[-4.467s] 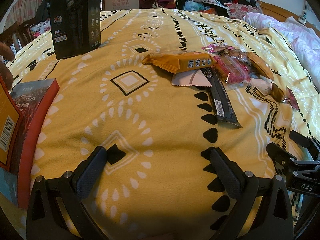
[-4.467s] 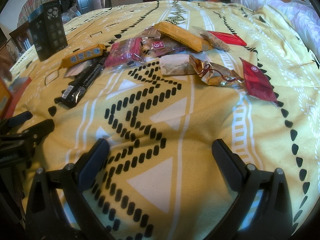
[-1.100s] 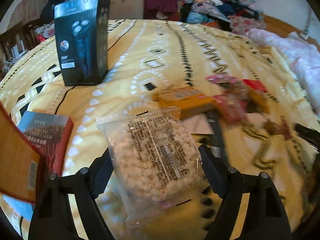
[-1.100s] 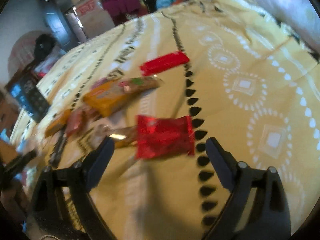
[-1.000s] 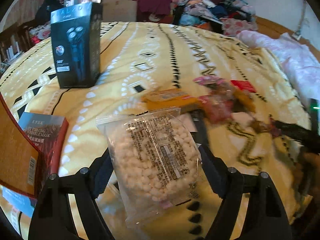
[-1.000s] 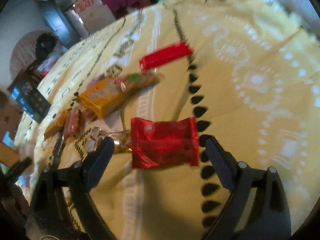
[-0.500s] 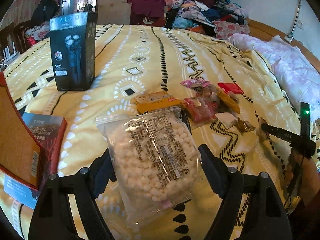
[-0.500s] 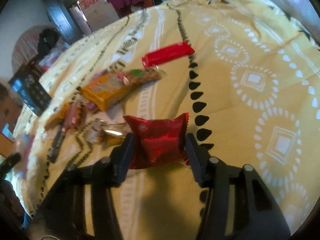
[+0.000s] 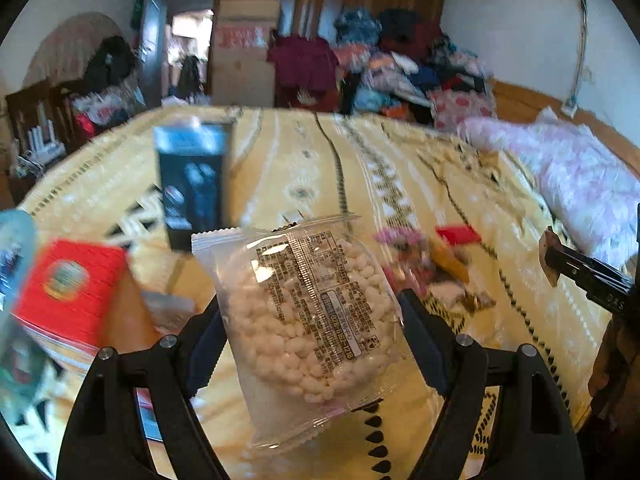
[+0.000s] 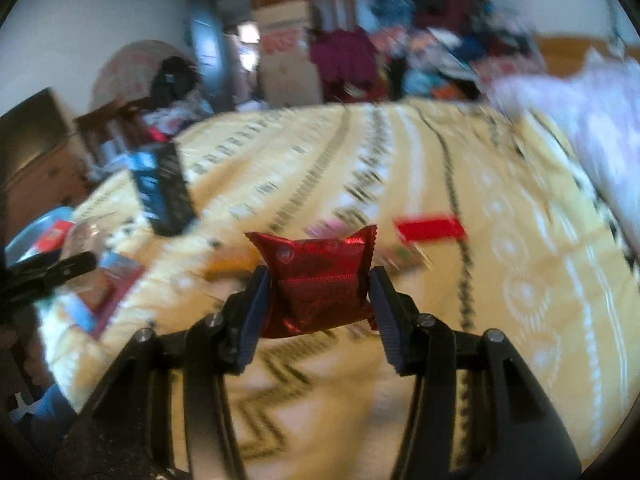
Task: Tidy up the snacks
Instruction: 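Grasp the red wrapped snack with the right gripper while the left carries the puff bag, then carry both snacks to the glass bowl and open both grippers over it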
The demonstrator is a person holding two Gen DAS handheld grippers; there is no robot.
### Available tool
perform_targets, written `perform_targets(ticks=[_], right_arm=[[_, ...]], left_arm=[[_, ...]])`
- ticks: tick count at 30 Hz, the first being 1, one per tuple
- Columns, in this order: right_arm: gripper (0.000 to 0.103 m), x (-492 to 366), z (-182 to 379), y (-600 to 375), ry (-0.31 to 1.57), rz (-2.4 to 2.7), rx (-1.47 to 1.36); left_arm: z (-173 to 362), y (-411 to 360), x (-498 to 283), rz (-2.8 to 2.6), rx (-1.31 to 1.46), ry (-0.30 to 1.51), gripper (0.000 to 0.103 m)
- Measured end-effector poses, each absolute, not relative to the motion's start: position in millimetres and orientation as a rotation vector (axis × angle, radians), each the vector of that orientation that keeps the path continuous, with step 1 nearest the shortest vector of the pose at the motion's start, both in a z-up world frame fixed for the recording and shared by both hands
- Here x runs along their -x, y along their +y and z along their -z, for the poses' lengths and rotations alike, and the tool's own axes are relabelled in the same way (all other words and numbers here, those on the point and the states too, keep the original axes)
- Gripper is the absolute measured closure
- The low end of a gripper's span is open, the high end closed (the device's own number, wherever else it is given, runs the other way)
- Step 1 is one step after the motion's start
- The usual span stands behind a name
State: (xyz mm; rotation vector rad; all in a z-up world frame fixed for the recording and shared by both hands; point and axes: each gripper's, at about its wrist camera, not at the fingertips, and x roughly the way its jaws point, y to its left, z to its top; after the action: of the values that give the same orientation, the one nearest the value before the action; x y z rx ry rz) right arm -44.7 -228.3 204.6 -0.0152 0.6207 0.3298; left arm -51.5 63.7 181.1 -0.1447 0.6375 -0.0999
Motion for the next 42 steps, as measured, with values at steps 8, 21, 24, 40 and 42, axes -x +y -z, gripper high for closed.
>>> perform_targets(ticks=[8, 21, 24, 40, 42], right_arm=[[0.052, 37.1, -281.5, -119.3, 0.475, -0.586, 0.043], [0.052, 45.7, -336.6, 103.9, 0.451, -1.064, 0.098], [0.051, 52.8, -337.9, 143.8, 0.482, -1.127, 0.109], [0.051, 81.1, -328.6, 284.4, 0.692, -1.243, 0.215], [0.051, 80.4, -329.1, 288.4, 0.690, -1.243, 0.219]], left_arm=[[-254.3, 175.8, 85.7, -0.073, 0.235, 0.524, 0.021], [-319.3, 427.3, 144.1, -0.420, 0.394, 0.485, 0.021], [-317.1, 462.0, 166.7, -0.473, 0.433, 0.484, 0.021], [-243.3, 493.6, 201.4, -0.449, 0.498, 0.647, 0.021], [-238.9, 495.9, 202.0, -0.448, 0.508, 0.650, 0.021]])
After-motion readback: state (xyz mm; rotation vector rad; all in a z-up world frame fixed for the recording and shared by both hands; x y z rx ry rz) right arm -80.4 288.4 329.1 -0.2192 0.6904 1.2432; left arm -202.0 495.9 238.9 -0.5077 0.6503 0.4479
